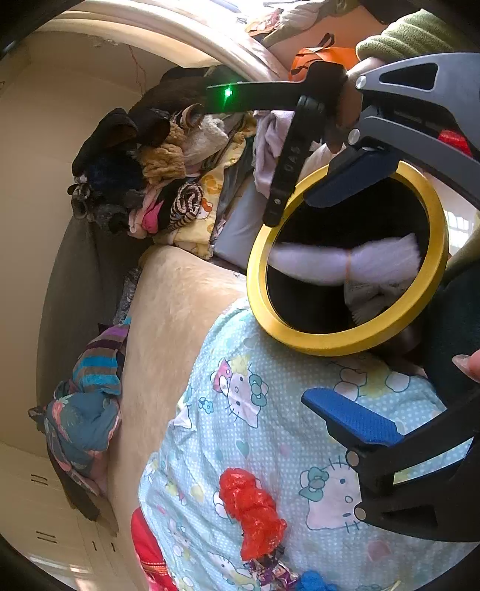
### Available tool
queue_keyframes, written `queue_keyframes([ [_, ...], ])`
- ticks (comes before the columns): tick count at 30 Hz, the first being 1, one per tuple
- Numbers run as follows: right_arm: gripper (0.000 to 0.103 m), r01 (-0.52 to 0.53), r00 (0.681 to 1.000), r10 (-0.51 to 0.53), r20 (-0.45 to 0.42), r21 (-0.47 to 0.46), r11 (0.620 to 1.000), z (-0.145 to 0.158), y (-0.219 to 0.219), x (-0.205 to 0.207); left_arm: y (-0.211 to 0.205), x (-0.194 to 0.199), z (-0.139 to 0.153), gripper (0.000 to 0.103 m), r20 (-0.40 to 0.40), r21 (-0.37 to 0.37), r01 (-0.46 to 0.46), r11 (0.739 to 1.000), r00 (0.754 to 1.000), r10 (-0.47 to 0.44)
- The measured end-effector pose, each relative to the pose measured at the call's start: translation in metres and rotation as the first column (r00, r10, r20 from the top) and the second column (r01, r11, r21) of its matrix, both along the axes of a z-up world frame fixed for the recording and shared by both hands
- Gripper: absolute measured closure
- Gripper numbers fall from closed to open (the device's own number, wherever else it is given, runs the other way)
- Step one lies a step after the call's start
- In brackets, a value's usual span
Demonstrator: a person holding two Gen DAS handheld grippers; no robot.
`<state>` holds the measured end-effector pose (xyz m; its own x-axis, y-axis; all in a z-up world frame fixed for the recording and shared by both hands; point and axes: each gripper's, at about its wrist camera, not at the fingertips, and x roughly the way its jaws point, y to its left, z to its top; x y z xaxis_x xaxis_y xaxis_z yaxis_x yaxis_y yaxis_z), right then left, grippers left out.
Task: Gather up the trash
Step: 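Carry both items over the yellow bin and open both tools to drop them, then move both tools back over the remaining trash on the quilt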
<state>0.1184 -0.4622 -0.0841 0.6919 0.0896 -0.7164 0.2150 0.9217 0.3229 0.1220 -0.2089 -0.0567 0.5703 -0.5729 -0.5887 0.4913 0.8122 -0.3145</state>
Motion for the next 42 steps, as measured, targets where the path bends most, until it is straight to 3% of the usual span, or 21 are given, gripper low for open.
queue_keyframes([
  [13, 0.036, -0.070, 0.993, 0.073, 0.090, -0.031, 0.997, 0.028, 0.036, -0.003, 0.053, -0.003, 0.026, 0.007, 0.057, -0.014, -0.156, 0.988, 0.986, 0.156],
  [22, 0.034, -0.162, 0.974, 0.169, 0.151, -0.056, 0.985, 0.048, 0.079, -0.006, 0.087, -0.008, 0.042, 0.007, 0.116, -0.013, -0.247, 0.969, 0.962, 0.247],
  [25, 0.023, -0.175, 0.970, 0.184, 0.161, -0.065, 0.982, 0.051, 0.089, -0.009, 0.098, -0.010, 0.046, 0.007, 0.127, -0.016, -0.272, 0.962, 0.954, 0.272],
  [42, 0.023, -0.262, 0.943, 0.275, 0.186, -0.091, 0.961, 0.060, 0.138, -0.015, 0.153, -0.013, 0.053, 0.007, 0.169, -0.018, -0.415, 0.910, 0.896, 0.412],
])
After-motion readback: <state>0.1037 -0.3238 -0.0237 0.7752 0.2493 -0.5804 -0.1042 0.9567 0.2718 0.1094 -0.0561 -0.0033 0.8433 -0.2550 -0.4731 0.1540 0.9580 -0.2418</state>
